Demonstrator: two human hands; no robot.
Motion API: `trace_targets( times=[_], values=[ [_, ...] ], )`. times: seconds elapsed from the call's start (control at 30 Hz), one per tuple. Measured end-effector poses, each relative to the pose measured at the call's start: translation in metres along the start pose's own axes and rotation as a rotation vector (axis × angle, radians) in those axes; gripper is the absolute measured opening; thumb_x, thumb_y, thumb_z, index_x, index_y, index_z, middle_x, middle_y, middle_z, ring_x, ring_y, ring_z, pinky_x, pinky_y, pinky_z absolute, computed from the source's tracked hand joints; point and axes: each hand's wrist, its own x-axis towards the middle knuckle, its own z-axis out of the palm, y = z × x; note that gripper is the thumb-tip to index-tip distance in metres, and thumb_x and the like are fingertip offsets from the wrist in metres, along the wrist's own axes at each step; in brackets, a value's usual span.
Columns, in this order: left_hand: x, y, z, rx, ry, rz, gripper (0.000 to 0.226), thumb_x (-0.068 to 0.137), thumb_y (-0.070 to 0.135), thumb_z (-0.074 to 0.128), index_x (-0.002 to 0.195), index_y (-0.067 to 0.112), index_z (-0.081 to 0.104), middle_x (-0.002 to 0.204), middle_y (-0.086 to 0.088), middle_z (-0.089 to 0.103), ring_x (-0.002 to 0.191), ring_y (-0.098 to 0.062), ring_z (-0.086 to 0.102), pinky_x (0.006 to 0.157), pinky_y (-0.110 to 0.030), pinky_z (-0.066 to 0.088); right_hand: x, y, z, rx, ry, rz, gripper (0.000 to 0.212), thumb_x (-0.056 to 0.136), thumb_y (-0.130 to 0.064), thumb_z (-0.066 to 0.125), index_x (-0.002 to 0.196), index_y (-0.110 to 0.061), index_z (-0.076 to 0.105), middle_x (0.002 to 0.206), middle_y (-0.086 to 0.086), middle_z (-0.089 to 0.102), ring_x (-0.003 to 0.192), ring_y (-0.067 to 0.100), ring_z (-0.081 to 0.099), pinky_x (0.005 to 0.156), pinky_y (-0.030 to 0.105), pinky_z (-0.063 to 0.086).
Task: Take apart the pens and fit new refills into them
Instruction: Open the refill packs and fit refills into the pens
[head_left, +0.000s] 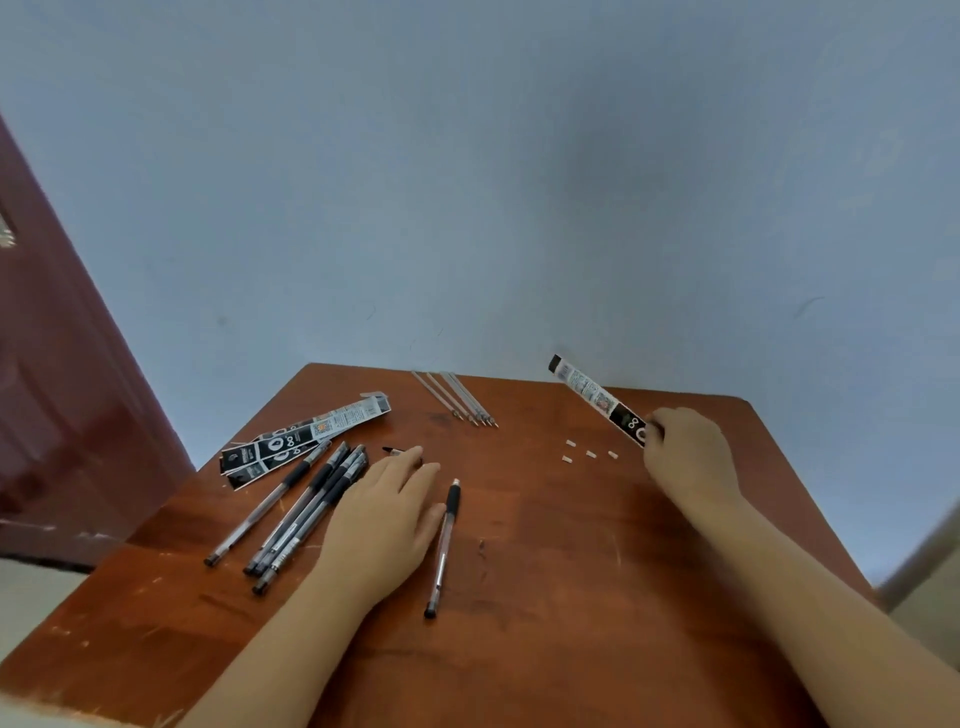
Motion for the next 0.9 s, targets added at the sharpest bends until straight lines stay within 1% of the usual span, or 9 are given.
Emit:
trace_targets(
  times=[0.07, 0.13, 0.23, 0.27, 0.37, 0.47, 0.63, 0.73, 0.9],
  values=[
    [0.004, 0.007, -0.004, -0.039, 0.149, 0.102, 0.038, 0.082, 0.031, 0.044, 0.1, 0.007, 0.067, 0.104, -0.01, 0.067, 0.092, -0.026, 0.065, 0.075, -0.033, 0.053, -0.015, -0.011, -0.012, 0.254, 0.017, -0.001, 0.018, 0.087, -0.004, 0.046, 0.089, -0.002, 0.064, 0.083, 0.009, 0.062, 0.079, 0.023, 0.054, 0.061, 0.023, 0.029],
    [0.01, 0.025, -0.012, -0.18, 0.206, 0.104, 0.038, 0.085, 0.03, 0.042, 0.101, 0.007, 0.066, 0.1, -0.006, 0.068, 0.091, -0.022, 0.065, 0.078, -0.028, 0.05, -0.031, -0.024, -0.023, 0.458, -0.01, -0.008, 0.017, 0.086, -0.004, 0.05, 0.079, -0.013, 0.062, 0.069, -0.007, 0.058, 0.066, 0.008, 0.051, 0.055, 0.012, 0.034],
    [0.025, 0.053, -0.027, -0.683, 0.266, -0.154, 0.024, 0.092, 0.025, 0.048, 0.115, 0.021, 0.055, 0.102, 0.011, 0.058, 0.095, -0.004, 0.056, 0.084, -0.008, 0.04, -0.049, -0.039, -0.029, 0.654, -0.122, -0.028, 0.021, 0.085, -0.006, 0.053, 0.074, -0.022, 0.061, 0.064, -0.013, 0.057, 0.058, 0.001, 0.05, 0.051, 0.006, 0.037],
    [0.031, 0.061, -0.03, -0.842, 0.217, -0.217, 0.02, 0.092, 0.023, 0.049, 0.111, 0.025, 0.052, 0.099, 0.012, 0.059, 0.093, -0.002, 0.055, 0.084, -0.01, 0.042, -0.053, -0.043, -0.029, 0.701, -0.157, -0.029, 0.023, 0.085, -0.006, 0.053, 0.073, -0.024, 0.061, 0.064, -0.012, 0.058, 0.056, 0.001, 0.05, 0.051, 0.007, 0.037],
    [0.045, 0.083, -0.035, -1.261, 0.195, -0.339, 0.012, 0.091, 0.01, 0.05, 0.088, 0.019, 0.057, 0.082, 0.003, 0.065, 0.081, -0.013, 0.061, 0.084, -0.034, 0.05, -0.064, -0.049, -0.025, 0.771, -0.234, -0.076, 0.029, 0.084, -0.003, 0.054, 0.069, -0.027, 0.059, 0.067, -0.011, 0.058, 0.058, 0.003, 0.051, 0.052, 0.007, 0.04],
    [0.048, 0.092, -0.035, -1.514, 0.117, -0.388, 0.02, 0.091, 0.0, 0.046, 0.081, 0.014, 0.058, 0.074, -0.002, 0.062, 0.065, -0.009, 0.061, 0.065, -0.021, 0.053, -0.068, -0.046, -0.027, 0.812, -0.306, -0.113, 0.022, 0.084, -0.004, 0.055, 0.08, -0.024, 0.061, 0.074, -0.01, 0.061, 0.057, -0.004, 0.056, 0.053, 0.006, 0.044],
    [0.046, 0.087, -0.024, -1.146, -0.302, -0.154, 0.018, 0.087, 0.011, 0.057, 0.096, 0.022, 0.045, 0.064, 0.008, 0.066, 0.059, -0.003, 0.06, 0.064, -0.019, 0.047, -0.053, -0.022, -0.035, 0.825, -0.042, -0.084, 0.022, 0.082, -0.012, 0.059, 0.085, -0.034, 0.057, 0.084, -0.016, 0.061, 0.074, 0.0, 0.058, 0.065, 0.004, 0.043],
    [0.04, 0.095, -0.015, -1.138, -0.496, -0.092, 0.018, 0.084, 0.007, 0.06, 0.085, 0.017, 0.046, 0.056, 0.008, 0.065, 0.05, -0.004, 0.056, 0.055, -0.019, 0.043, -0.046, -0.014, -0.039, 0.918, -0.13, -0.087, 0.033, 0.081, -0.006, 0.058, 0.086, -0.039, 0.055, 0.082, -0.011, 0.063, 0.073, 0.006, 0.059, 0.066, 0.008, 0.046],
    [0.038, 0.091, -0.003, -1.154, -0.404, -0.113, 0.017, 0.078, 0.004, 0.067, 0.074, 0.017, 0.057, 0.061, 0.003, 0.067, 0.058, -0.01, 0.059, 0.064, -0.027, 0.046, -0.042, -0.006, -0.037, 0.69, -0.18, -0.212, 0.043, 0.077, 0.008, 0.057, 0.078, -0.034, 0.061, 0.087, -0.012, 0.057, 0.073, 0.006, 0.054, 0.063, 0.009, 0.044]
  ],
)
